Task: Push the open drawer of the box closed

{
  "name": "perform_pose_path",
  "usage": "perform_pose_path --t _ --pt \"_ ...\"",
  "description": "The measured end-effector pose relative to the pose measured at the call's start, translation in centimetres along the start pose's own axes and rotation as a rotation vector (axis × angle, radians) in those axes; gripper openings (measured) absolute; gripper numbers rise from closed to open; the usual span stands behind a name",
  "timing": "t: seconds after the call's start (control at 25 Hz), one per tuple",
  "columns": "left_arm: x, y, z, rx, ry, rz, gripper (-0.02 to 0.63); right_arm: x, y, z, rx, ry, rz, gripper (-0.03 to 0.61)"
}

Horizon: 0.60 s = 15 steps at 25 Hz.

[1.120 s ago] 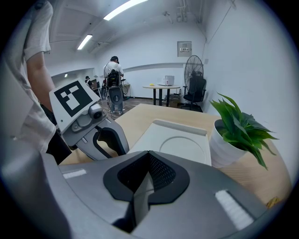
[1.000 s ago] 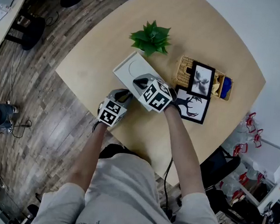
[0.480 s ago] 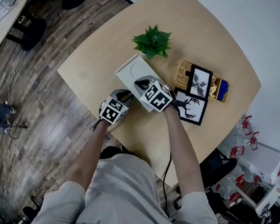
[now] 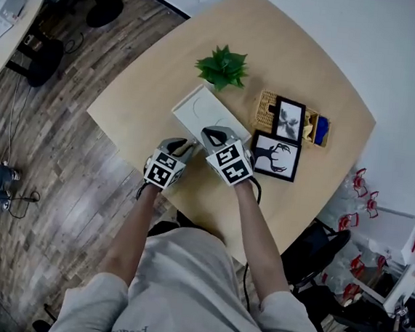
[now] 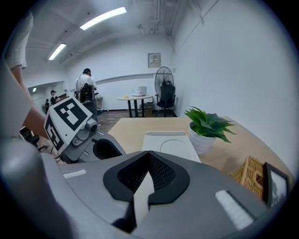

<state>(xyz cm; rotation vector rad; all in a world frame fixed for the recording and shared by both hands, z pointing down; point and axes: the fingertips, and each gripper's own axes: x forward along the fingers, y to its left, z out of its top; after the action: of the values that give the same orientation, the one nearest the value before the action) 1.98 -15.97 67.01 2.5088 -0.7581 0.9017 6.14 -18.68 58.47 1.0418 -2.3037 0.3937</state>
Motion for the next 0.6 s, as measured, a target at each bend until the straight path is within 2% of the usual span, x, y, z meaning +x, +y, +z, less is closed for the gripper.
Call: perform_pose_path --t 0.28,0.6 --pt "-3.8 0.0 1.2 0.003 -0.091 0.042 0.138 -3.0 1.7 -2.5 0.144 -0.054 -0.129 0.002" --pt "-6.9 -1.2 1.2 -0.012 -0.151 0.052 0.138 -4.6 5.0 -4.1 0.244 -0.088 -0.195 0.002"
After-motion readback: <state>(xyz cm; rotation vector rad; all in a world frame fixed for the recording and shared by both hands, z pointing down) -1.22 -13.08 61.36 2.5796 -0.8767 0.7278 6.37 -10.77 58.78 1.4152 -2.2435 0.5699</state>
